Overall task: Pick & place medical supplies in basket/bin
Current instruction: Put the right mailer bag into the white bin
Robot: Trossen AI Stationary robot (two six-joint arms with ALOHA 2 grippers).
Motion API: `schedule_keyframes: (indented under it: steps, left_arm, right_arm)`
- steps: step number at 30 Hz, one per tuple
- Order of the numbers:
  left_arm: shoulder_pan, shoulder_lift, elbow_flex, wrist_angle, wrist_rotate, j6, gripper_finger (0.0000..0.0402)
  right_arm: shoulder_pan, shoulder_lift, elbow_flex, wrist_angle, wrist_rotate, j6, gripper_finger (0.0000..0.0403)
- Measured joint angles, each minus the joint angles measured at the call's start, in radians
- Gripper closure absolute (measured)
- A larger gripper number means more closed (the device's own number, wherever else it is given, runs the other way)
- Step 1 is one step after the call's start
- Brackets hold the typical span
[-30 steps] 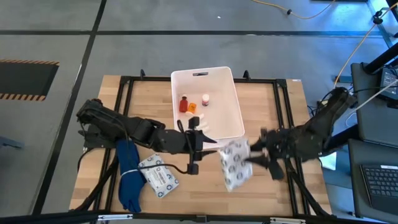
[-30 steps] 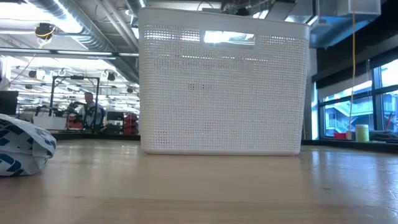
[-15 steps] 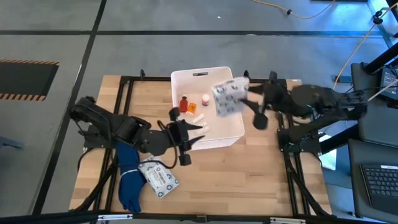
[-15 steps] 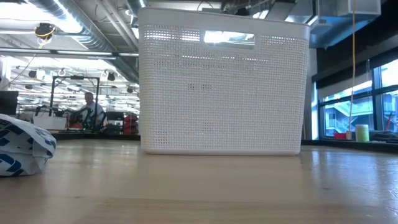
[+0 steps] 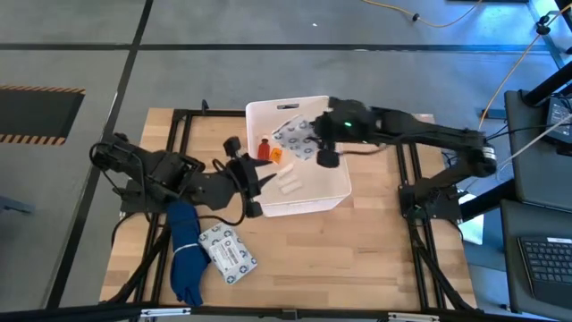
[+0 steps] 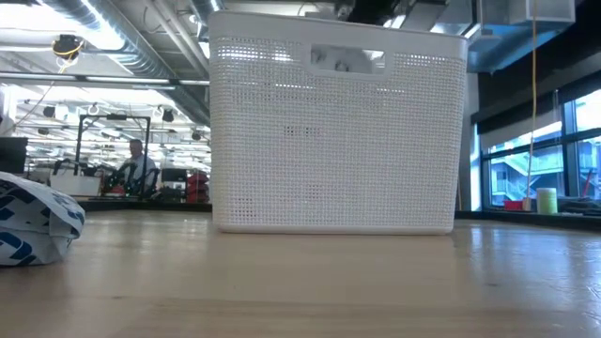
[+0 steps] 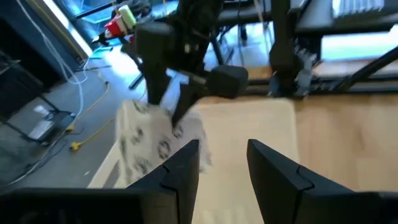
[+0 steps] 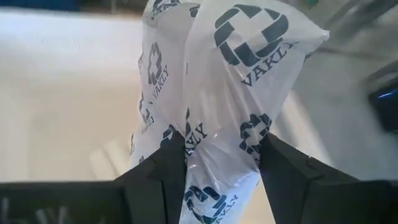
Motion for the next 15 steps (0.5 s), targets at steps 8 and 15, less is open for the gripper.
schedule_keyframes:
  steps: [8, 15]
  left_arm:
    - [0.049, -0.017, 0.000, -0.142, 0.000, -0.005, 0.0272]
    - [0.094, -0.018, 0.000, -0.193, 0.043, -0.008, 0.0272]
  right_arm:
    - [-0.075, 0.183, 0.000, -0.059, -0.240, -0.073, 0.0236]
    - [-0.078, 0.285, -0.001, -0.188, -0.421, -0.142, 0.0236]
